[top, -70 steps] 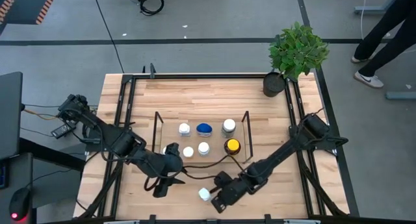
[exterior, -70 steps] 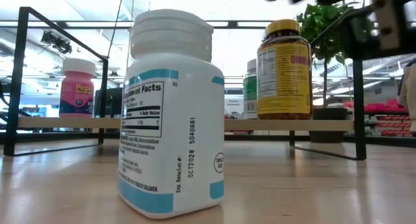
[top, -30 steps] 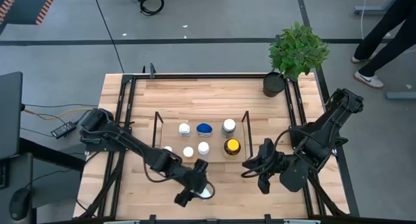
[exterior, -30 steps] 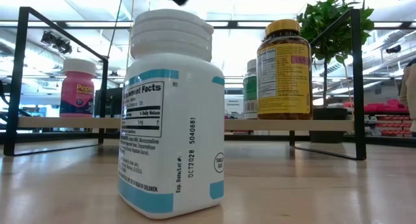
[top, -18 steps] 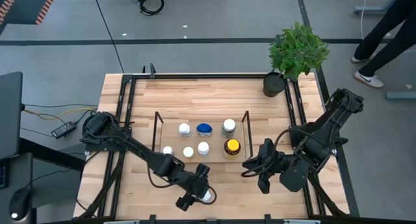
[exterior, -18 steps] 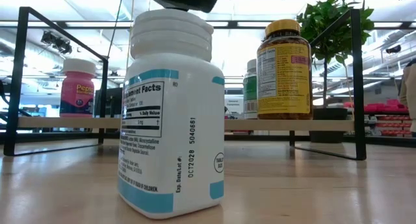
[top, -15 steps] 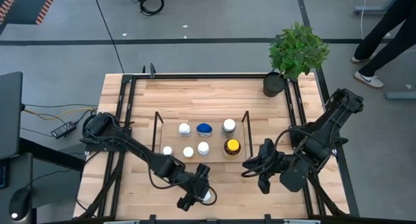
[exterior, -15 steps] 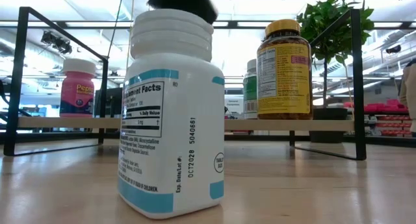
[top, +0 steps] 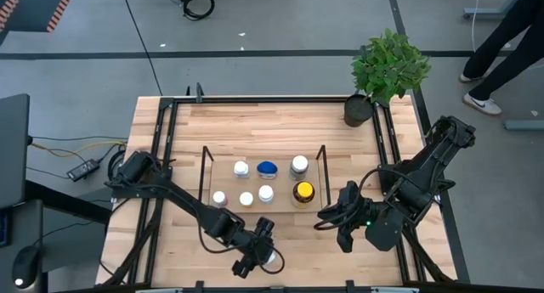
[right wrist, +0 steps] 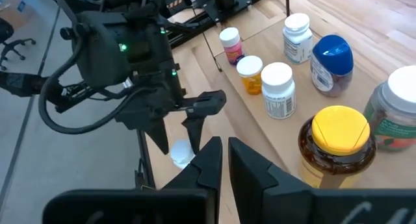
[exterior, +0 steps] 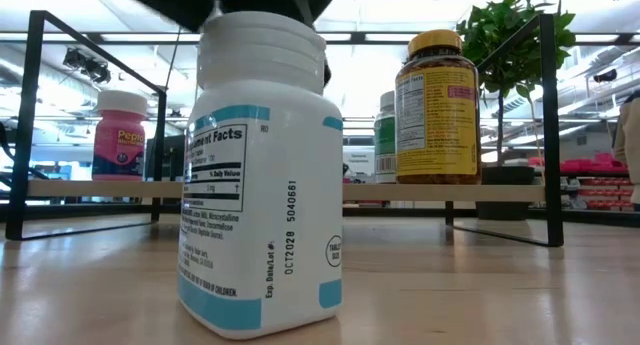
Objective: Pick and place medicine bottles onto shelf by color
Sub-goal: Put the white and blue medicine bottle on the shelf
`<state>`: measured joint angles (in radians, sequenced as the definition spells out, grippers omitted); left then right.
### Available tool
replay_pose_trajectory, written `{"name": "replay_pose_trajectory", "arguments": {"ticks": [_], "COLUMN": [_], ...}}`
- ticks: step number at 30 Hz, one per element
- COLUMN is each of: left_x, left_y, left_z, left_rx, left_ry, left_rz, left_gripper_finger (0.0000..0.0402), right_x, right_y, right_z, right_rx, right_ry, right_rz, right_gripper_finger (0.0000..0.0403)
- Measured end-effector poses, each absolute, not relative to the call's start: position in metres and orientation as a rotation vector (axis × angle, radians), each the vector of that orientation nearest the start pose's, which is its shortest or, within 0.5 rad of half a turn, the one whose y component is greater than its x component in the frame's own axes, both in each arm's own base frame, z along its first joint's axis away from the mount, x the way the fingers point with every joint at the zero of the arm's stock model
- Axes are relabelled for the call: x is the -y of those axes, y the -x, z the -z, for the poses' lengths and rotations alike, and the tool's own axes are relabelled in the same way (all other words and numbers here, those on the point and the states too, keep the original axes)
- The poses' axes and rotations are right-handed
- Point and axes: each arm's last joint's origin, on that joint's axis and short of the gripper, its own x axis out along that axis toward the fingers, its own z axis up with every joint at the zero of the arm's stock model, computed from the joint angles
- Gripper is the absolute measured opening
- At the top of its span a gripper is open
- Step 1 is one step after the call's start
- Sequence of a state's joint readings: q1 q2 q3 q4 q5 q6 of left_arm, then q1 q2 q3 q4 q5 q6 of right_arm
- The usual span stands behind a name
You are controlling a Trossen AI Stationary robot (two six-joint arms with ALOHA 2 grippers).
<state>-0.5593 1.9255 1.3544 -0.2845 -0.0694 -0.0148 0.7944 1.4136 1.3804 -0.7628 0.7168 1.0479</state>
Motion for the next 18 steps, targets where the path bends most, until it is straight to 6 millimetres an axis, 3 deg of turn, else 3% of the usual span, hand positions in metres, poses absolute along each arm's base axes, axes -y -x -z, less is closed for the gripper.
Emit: {"name": "replay_pose_trajectory", "arguments": {"ticks": [18], "left_x": [0.2182], "left_y": [-0.3525], "left_z": [-0.193], "left_rx": [-0.836], "left_ry": [-0.227], "left_rz": [0.434], "left_gripper_finger": [0.0238], "right_x": [-0.1921], "right_y": [-0.2156], "right_z": [-0.3523], "right_rx": [-0.53], "right_ry": [-0.474], "right_rz": [0.231], "right_gripper_finger": [0.0035]}}
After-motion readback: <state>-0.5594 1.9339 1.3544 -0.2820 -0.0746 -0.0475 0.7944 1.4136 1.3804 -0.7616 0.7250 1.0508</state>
